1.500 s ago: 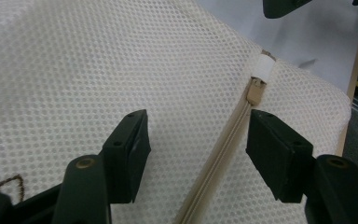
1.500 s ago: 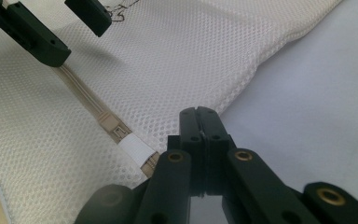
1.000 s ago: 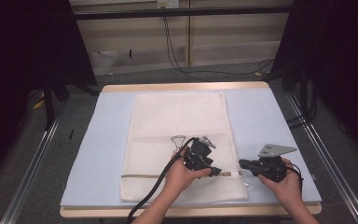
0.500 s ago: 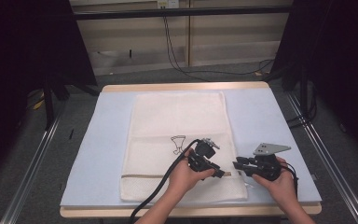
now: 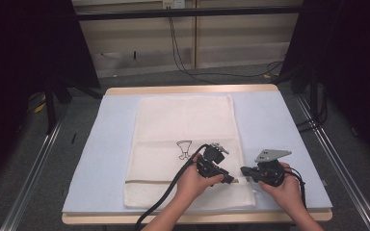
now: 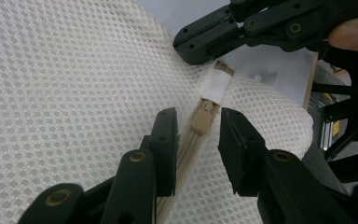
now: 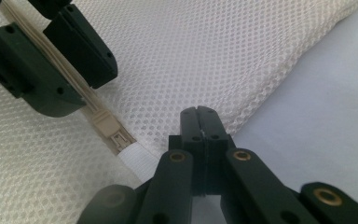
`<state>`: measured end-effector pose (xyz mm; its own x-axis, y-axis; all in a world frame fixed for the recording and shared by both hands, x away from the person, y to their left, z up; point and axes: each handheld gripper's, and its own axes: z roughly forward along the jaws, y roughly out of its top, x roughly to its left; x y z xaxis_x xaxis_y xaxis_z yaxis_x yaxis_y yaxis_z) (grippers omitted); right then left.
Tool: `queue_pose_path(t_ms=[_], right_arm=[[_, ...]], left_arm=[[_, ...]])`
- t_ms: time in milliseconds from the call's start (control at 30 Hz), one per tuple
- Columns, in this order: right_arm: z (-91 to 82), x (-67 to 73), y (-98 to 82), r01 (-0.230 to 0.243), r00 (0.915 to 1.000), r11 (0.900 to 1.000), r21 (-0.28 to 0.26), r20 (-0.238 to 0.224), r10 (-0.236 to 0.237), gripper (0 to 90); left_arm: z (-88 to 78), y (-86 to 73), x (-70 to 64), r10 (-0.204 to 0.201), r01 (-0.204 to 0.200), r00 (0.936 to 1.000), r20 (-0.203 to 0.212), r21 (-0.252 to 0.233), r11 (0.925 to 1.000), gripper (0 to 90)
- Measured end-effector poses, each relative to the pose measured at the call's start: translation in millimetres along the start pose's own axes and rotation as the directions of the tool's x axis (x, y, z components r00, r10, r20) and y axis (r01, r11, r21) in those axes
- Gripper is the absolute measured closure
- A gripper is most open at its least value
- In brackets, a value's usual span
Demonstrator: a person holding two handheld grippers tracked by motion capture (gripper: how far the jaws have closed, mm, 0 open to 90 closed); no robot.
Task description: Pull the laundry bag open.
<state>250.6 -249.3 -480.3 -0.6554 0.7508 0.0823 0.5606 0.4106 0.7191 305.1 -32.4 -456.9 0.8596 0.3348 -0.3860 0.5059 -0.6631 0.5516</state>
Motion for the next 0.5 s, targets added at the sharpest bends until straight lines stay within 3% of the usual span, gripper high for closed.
queue_pose_path(t_ms=[200,267,300,400,500], right_arm=[[-0.5,-0.6,-2.6,-0.004,1.0,1.0,-0.02,-0.003,0.004,90.0],[-0.6,-1.0,-3.4,-0.005,1.0,1.0,-0.024,-0.007,0.005,90.0],[-0.6,-1.0,-3.5,-0.003,1.0,1.0,-0.025,-0.007,0.003,90.0],[-0.5,-0.5,-3.7,-0.007,1.0,1.0,-0.027,-0.003,0.007,90.0],[-0.6,-0.1,-4.0,-0.005,1.0,1.0,-0.031,-0.005,0.005,90.0]], left_arm=[[5.3,1.5,0.6,-0.066,0.066,0.9975,0.024,0.003,0.9978,70.7],[6.9,1.6,1.7,-0.068,0.068,0.9974,0.023,0.001,0.9977,70.8],[9.8,1.4,1.1,-0.093,0.093,0.9951,0.034,0.005,0.9957,70.9],[10.8,2.0,1.0,-0.099,0.099,0.9946,0.03,0.006,0.9951,71.9],[13.0,3.2,1.4,-0.111,0.111,0.9925,0.052,0.004,0.9938,75.2]])
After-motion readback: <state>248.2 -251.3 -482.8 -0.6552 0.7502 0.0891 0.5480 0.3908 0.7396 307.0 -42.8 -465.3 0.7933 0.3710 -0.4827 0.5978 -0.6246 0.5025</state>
